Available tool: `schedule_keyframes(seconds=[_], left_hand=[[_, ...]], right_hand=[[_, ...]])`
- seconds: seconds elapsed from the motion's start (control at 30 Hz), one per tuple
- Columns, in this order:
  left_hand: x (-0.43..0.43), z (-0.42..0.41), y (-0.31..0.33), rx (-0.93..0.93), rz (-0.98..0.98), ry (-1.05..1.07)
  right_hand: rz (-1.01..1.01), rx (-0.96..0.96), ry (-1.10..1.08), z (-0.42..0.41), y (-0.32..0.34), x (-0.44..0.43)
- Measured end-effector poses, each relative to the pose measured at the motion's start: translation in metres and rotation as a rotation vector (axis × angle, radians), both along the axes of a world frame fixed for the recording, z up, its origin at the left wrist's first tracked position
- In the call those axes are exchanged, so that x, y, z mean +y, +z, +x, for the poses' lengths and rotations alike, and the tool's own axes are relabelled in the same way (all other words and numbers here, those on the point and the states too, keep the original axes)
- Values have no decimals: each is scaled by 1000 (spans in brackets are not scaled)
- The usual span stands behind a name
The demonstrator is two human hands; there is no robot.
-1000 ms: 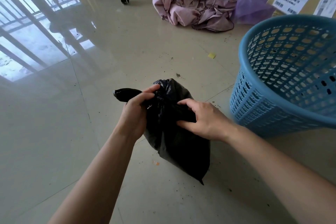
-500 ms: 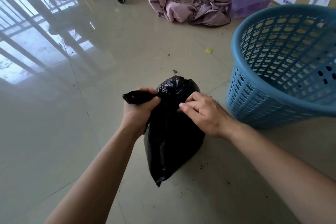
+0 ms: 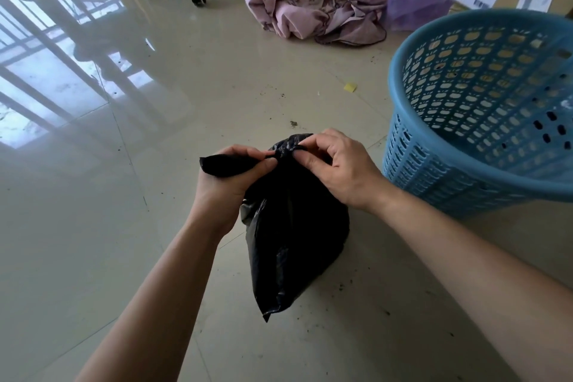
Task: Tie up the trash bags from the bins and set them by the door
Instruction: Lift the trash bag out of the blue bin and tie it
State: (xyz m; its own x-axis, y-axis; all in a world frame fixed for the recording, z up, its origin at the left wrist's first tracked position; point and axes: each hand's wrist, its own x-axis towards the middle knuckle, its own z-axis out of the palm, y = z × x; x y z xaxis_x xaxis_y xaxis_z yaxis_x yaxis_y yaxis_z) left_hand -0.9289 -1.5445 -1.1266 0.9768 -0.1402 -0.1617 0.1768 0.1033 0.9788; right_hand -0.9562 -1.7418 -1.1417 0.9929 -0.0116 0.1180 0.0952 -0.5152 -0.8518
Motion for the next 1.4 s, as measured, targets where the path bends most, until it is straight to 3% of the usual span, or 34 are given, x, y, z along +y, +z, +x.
schedule_keyframes(seconds=[0.07,0.23,0.37,0.5,0.7,0.8,0.93,1.17,1.4], left_hand=[[3,4,3,-64,51,27],[14,7,-9,-90,63,91],[35,5,-28,-20,53,176],[32,-1,-36,73,43,132],[22,-7,-49,235,378,-108],[12,-12,-62,315,378,-235],[3,-29,-70,288,324,-117],[-7,-57,-63,70,485,126],[-6,-86,-52,16,731,253]], right_hand=[[-122,-66,12,2,1,0],[-680,-274,29,-2,-9,-12],[-769,-184,13,-22,-29,-24],[-591,-45,-106,-27,-41,-20],[102,528,-330,-36,-53,-13],[338,665,-365,-42,-70,-4],[418,482,-384,-49,-79,10],[373,203,-365,-63,-74,23],[331,218,-436,-91,-67,40]])
